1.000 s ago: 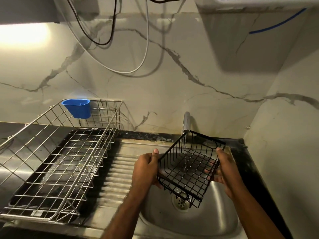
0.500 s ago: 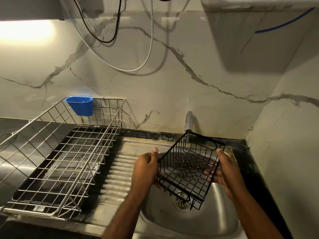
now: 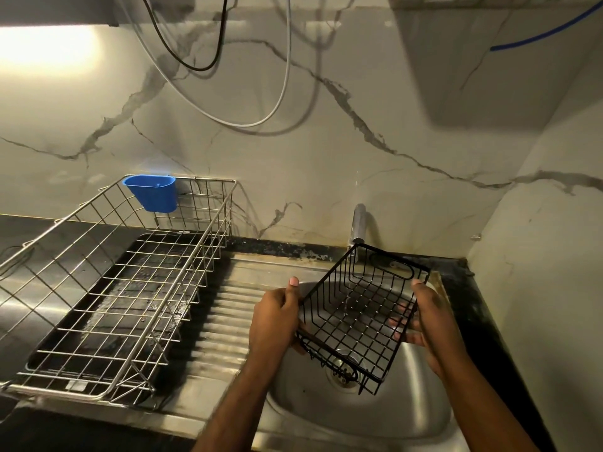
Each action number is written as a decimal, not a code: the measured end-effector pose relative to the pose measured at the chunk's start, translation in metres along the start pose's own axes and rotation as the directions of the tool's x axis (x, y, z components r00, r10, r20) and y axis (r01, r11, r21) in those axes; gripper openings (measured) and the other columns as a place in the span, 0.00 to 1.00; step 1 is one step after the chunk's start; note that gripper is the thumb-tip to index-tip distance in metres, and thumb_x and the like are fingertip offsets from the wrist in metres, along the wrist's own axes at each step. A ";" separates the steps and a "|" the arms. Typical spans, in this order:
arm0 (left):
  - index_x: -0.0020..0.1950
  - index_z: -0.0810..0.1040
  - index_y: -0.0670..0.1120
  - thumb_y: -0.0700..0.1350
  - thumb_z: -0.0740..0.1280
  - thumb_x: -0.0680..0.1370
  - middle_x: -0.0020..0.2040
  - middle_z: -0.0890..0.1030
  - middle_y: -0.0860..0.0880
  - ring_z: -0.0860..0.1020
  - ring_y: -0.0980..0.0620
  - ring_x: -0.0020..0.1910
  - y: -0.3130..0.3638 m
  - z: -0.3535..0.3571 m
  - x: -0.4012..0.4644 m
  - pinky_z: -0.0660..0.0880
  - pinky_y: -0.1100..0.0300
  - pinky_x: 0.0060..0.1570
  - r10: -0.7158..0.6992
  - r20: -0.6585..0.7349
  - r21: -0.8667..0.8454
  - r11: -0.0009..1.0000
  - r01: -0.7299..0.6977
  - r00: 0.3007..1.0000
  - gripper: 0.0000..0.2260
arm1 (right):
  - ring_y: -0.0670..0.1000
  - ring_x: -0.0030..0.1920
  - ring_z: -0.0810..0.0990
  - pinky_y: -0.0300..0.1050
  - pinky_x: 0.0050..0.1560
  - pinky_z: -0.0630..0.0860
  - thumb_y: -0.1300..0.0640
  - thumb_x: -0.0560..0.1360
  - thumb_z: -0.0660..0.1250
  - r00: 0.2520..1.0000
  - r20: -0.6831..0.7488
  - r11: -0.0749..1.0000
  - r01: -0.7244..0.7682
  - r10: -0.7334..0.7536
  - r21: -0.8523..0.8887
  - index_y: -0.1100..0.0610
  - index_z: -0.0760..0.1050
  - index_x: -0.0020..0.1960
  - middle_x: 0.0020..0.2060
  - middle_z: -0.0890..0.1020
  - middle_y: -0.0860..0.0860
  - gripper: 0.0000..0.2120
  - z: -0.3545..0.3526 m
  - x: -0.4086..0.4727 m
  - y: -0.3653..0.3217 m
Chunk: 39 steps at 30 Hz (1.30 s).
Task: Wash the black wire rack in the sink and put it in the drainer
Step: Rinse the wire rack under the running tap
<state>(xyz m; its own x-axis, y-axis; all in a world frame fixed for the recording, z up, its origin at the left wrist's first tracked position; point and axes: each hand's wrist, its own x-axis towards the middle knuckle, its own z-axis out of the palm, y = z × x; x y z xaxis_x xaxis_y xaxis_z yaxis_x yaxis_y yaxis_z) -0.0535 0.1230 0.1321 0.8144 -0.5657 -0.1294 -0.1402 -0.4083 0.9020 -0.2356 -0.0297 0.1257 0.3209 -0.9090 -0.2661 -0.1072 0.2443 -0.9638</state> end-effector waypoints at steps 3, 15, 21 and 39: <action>0.47 0.82 0.45 0.61 0.57 0.84 0.31 0.83 0.43 0.84 0.47 0.27 0.000 0.001 -0.002 0.83 0.41 0.33 -0.011 0.017 -0.014 1.000 0.011 1.000 0.23 | 0.58 0.47 0.84 0.59 0.46 0.82 0.42 0.82 0.60 1.000 -0.013 1.000 0.001 -0.001 -0.004 0.43 0.71 0.51 0.50 0.81 0.54 0.06 -0.001 0.000 0.002; 0.46 0.80 0.45 0.62 0.57 0.83 0.31 0.83 0.43 0.84 0.46 0.28 -0.005 0.004 0.001 0.83 0.42 0.32 -0.038 0.016 -0.018 0.999 0.039 0.999 0.23 | 0.54 0.43 0.84 0.52 0.42 0.81 0.46 0.83 0.59 1.000 0.002 1.000 0.026 -0.026 0.000 0.45 0.70 0.55 0.47 0.79 0.48 0.04 -0.005 0.002 0.004; 0.50 0.81 0.47 0.61 0.56 0.84 0.29 0.82 0.43 0.83 0.45 0.26 -0.001 0.005 0.001 0.83 0.44 0.30 -0.022 0.027 -0.024 0.999 0.023 0.999 0.22 | 0.56 0.44 0.84 0.53 0.42 0.82 0.46 0.83 0.59 1.000 -0.007 1.000 0.027 -0.027 0.002 0.43 0.70 0.51 0.46 0.79 0.47 0.03 -0.005 0.005 0.003; 0.52 0.77 0.51 0.62 0.57 0.83 0.35 0.84 0.42 0.83 0.46 0.29 -0.001 0.011 0.010 0.79 0.55 0.27 0.042 0.032 -0.072 0.997 -0.040 0.999 0.17 | 0.60 0.49 0.84 0.54 0.40 0.83 0.44 0.82 0.61 0.999 -0.036 0.999 0.005 -0.004 0.032 0.47 0.65 0.74 0.58 0.77 0.52 0.22 -0.011 0.021 0.007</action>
<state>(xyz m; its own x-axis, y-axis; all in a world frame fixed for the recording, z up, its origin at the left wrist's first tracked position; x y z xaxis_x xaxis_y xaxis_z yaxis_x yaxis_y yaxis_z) -0.0518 0.1099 0.1250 0.7894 -0.6049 -0.1045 -0.1315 -0.3329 0.9338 -0.2396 -0.0506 0.1139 0.2872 -0.9216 -0.2611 -0.0748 0.2502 -0.9653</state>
